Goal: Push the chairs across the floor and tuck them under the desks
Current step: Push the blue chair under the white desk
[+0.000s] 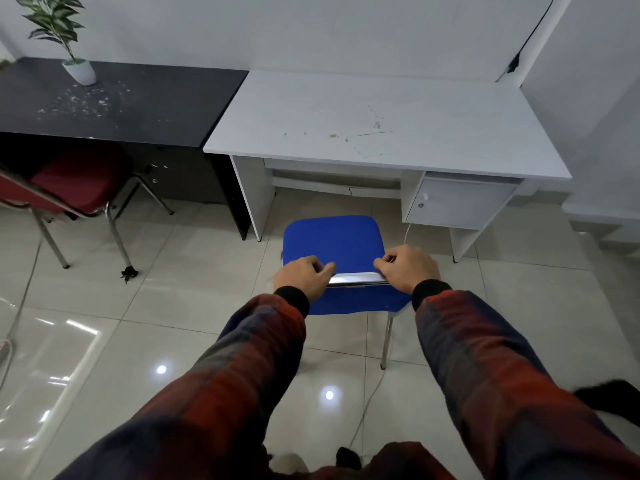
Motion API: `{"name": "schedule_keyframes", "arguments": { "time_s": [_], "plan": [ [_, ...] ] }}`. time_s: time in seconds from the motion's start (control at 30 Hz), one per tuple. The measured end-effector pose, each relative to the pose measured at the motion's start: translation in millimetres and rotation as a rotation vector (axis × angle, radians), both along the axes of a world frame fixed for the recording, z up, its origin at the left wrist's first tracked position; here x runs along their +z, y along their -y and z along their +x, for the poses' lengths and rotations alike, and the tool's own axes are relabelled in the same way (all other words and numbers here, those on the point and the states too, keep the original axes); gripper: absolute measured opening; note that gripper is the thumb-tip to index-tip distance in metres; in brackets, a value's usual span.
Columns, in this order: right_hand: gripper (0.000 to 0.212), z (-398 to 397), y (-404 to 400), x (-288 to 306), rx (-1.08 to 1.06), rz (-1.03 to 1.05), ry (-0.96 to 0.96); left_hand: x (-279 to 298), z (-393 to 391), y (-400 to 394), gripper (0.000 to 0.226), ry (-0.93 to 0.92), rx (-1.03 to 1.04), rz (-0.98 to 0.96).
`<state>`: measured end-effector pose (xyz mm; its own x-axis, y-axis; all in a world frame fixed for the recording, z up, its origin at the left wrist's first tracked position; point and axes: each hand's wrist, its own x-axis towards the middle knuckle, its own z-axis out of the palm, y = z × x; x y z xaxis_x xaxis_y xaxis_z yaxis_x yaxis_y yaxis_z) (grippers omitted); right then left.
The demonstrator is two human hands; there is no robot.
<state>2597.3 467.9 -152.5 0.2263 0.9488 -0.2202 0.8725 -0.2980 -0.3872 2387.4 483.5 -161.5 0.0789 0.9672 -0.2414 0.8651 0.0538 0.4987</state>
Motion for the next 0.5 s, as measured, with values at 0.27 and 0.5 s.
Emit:
{"name": "schedule_keyframes", "arguments": {
  "time_s": [0.27, 0.5],
  "plan": [
    [0.033, -2, -4, -6, -0.017, 0.044, 0.012, -2, -1, -8, 0.031, -0.012, 0.015, 0.025],
    [0.03, 8, -39, -4, 0.002, 0.031, -0.002, -3, 9, -41, 0.031, -0.024, 0.007, 0.035]
  ]
}}
